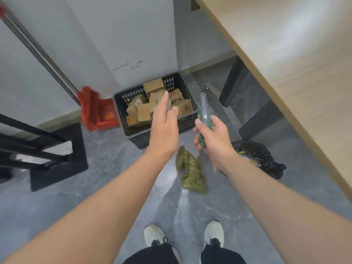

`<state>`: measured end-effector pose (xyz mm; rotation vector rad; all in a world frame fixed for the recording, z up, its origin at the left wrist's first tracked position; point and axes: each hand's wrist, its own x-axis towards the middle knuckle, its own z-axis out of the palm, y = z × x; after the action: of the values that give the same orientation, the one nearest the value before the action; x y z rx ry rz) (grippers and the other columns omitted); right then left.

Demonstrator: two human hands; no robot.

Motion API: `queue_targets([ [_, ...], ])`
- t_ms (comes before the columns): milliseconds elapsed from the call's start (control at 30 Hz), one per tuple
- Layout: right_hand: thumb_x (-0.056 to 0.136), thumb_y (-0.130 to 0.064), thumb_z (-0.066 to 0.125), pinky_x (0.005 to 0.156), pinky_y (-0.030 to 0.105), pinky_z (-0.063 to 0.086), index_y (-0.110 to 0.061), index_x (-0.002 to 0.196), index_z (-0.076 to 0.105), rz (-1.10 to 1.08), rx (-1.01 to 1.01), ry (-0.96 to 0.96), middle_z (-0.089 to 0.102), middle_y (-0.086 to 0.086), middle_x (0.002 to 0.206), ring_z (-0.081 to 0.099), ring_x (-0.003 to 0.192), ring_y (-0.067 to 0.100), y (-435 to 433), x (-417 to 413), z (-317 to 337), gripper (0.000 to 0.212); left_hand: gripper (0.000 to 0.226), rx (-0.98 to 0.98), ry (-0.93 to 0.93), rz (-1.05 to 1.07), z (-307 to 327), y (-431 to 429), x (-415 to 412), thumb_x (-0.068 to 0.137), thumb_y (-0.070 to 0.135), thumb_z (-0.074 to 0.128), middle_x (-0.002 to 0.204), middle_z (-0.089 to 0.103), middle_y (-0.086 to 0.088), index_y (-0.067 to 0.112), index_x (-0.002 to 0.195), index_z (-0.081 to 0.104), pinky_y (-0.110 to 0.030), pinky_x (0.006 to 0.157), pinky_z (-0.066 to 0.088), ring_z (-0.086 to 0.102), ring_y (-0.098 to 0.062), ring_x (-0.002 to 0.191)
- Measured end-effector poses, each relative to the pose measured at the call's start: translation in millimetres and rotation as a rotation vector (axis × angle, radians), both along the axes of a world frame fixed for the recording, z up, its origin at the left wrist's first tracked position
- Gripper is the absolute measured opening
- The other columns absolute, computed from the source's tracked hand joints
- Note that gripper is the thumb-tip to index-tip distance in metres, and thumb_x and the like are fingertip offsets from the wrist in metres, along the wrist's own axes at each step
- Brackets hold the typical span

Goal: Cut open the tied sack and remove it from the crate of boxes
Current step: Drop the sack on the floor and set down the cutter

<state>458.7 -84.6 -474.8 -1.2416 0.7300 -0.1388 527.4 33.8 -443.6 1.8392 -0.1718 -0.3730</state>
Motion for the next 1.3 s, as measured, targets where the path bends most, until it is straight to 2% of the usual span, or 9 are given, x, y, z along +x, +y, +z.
queue_targets([
  [233, 0.100, -0.014, 0.060, 0.044, 0.029, 0.043, -0.008, 0.114, 0.056, -0.008, -0.156, -0.044, 0.061, 0.008, 0.082, 0.055, 0.050, 0.017, -2.8, 15.2, 137.2, 0.016, 0.053, 0.055, -0.103, -0.027, 131.3, 6.0, 14.7, 0.110, 0.023, 0.038, 0.166, 0.030, 0.009, 0.021, 0.162, 0.029, 0.006, 0.100, 0.014, 0.023, 0.013, 0.138],
  [433, 0.100, -0.017, 0.060, 0.043, 0.027, 0.045, -0.017, 0.124, 0.043, -0.069, -0.225, -0.070, 0.066, 0.010, 0.090, 0.058, 0.052, 0.020, -30.0, 21.5, 246.8, 0.030, 0.056, 0.032, -0.180, -0.083, 232.7, -2.5, 22.7, 0.109, 0.026, 0.038, 0.169, 0.025, 0.006, 0.022, 0.163, 0.026, -0.019, 0.119, 0.014, 0.020, 0.001, 0.150],
  [567, 0.099, -0.020, 0.061, 0.043, 0.028, 0.047, -0.017, 0.123, 0.045, -0.102, -0.288, -0.061, 0.068, 0.007, 0.097, 0.065, 0.055, 0.020, -58.5, 21.8, 298.9, 0.029, 0.066, 0.127, -0.239, -0.160, 277.8, -20.3, 21.2, 0.099, 0.048, 0.030, 0.172, 0.015, 0.008, 0.040, 0.163, 0.016, -0.047, 0.129, 0.007, 0.009, -0.004, 0.157],
  [633, 0.099, -0.026, 0.063, 0.047, 0.027, 0.051, -0.018, 0.123, 0.050, -0.100, -0.357, -0.037, 0.067, 0.004, 0.099, 0.068, 0.063, 0.019, -76.6, 22.3, 312.8, 0.028, 0.069, 0.201, -0.259, -0.190, 292.0, -35.1, 20.1, 0.095, 0.054, 0.026, 0.174, 0.008, 0.007, 0.048, 0.161, 0.010, -0.050, 0.128, 0.004, 0.001, -0.007, 0.159],
  [700, 0.098, -0.029, 0.063, 0.050, 0.024, 0.051, -0.018, 0.119, 0.055, -0.090, -0.453, -0.023, 0.062, 0.003, 0.103, 0.068, 0.072, 0.021, -97.6, 26.9, 317.8, 0.025, 0.070, 0.265, -0.244, -0.206, 298.5, -53.7, 18.4, 0.093, 0.057, 0.024, 0.174, 0.001, 0.006, 0.051, 0.160, 0.005, -0.048, 0.128, 0.001, -0.005, -0.011, 0.159],
  [800, 0.096, -0.031, 0.061, 0.073, 0.026, 0.047, -0.015, 0.109, 0.063, -0.059, -0.726, 0.008, 0.049, 0.003, 0.109, 0.061, 0.087, 0.021, -135.3, 37.9, 307.7, 0.020, 0.071, 0.348, -0.208, -0.193, 291.8, -88.8, 17.2, 0.092, 0.062, 0.021, 0.174, -0.006, 0.008, 0.053, 0.159, -0.001, -0.050, 0.125, -0.001, -0.009, -0.013, 0.159],
  [900, 0.095, -0.028, 0.061, 0.089, 0.031, 0.045, -0.011, 0.097, 0.066, -0.029, -0.850, 0.005, 0.042, 0.004, 0.105, 0.050, 0.099, 0.023, -174.9, 52.3, 289.8, 0.018, 0.070, 0.346, -0.154, -0.117, 276.7, -129.0, 22.3, 0.095, 0.062, 0.023, 0.174, -0.006, 0.008, 0.052, 0.160, -0.002, -0.050, 0.127, -0.001, -0.011, -0.011, 0.159],
  [1033, 0.097, -0.030, 0.060, 0.082, 0.024, 0.035, -0.016, 0.084, 0.059, 0.027, -0.922, 0.045, 0.040, 0.001, 0.100, 0.041, 0.099, 0.021, -221.1, 68.4, 265.9, 0.020, 0.071, 0.297, -0.108, -0.050, 253.1, -175.9, 32.7, 0.094, 0.063, 0.024, 0.174, -0.005, 0.008, 0.052, 0.160, -0.002, -0.051, 0.128, -0.002, -0.013, -0.008, 0.158],
  [1300, 0.099, -0.030, 0.059, 0.082, 0.036, 0.047, -0.010, 0.092, 0.065, 0.026, -1.027, 0.202, 0.043, 0.003, 0.097, 0.047, 0.095, 0.025, -278.0, 88.0, 186.8, 0.023, 0.071, 0.279, 0.017, -0.067, 199.1, -227.2, 58.4, 0.094, 0.063, 0.025, 0.173, -0.007, 0.009, 0.053, 0.159, -0.002, -0.051, 0.128, 0.003, -0.004, -0.010, 0.159],
])
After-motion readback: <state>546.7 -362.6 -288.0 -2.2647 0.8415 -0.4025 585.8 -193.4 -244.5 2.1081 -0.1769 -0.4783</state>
